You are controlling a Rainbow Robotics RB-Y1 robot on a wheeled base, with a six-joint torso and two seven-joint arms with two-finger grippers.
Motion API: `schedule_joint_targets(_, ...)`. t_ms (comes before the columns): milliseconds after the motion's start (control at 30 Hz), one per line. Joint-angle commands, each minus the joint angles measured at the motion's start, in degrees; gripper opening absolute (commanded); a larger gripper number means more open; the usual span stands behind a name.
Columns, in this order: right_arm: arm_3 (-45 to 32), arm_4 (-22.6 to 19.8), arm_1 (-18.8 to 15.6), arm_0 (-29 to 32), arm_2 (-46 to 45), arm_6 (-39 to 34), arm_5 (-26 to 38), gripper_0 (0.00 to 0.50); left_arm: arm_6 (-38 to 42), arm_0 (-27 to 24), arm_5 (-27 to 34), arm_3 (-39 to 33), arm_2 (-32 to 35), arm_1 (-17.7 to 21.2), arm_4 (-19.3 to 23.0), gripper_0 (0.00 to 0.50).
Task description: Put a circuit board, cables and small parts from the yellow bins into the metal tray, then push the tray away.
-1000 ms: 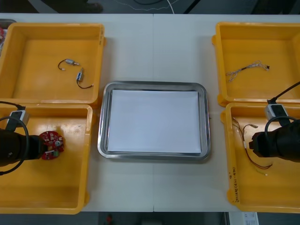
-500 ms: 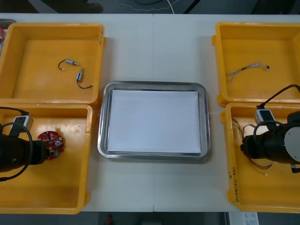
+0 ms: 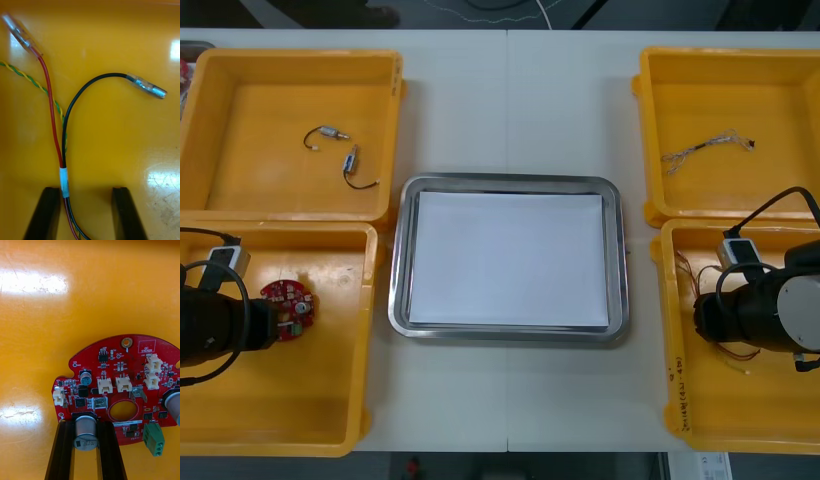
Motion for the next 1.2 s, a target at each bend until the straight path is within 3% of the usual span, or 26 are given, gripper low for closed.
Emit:
schedule_joint_targets(33, -0.59, 0.03, 0.64, 1.81, 1.26, -2.03, -0.45, 0.000, -1.69, -1.33, 4.15, -2.22, 1.83, -0.84, -0.34, 0.000)
schedule_joint_targets(300, -2.26, 0.29, 0.64, 1.81, 0.47, -2.12, 0.25, 0.000, -1.69, -2.91, 14.17, -8.38, 6.22, -0.84, 0.62, 0.000)
schedule_joint_targets(500, -8.85, -0.06, 0.46, 1.46, -2.95, -1.24, 7.37, 0.000, -1.25, -5.19, 21.99, -13.38, 8.24, -0.93, 1.94, 0.001)
schedule_joint_targets(767, -20.01, -0.85, -0.24, -1.09, -9.02, -0.89, 21.52, 0.000, -0.28, -13.28, 31.75, -15.67, 9.47, -0.84, 8.27, 0.000)
schedule_joint_targets(933, -23.96, -1.82, -1.21, -3.29, -11.83, -0.36, 23.06, 0.000, 0.25, -17.85, 35.18, -15.76, 8.86, -0.93, 13.10, 0.000)
schedule_joint_targets(1200, -26.25, -10.26, -5.43, -5.31, -16.84, -0.01, 23.06, 0.000, 1.39, -25.94, 36.98, -16.37, 1.74, -1.11, 15.30, 0.000)
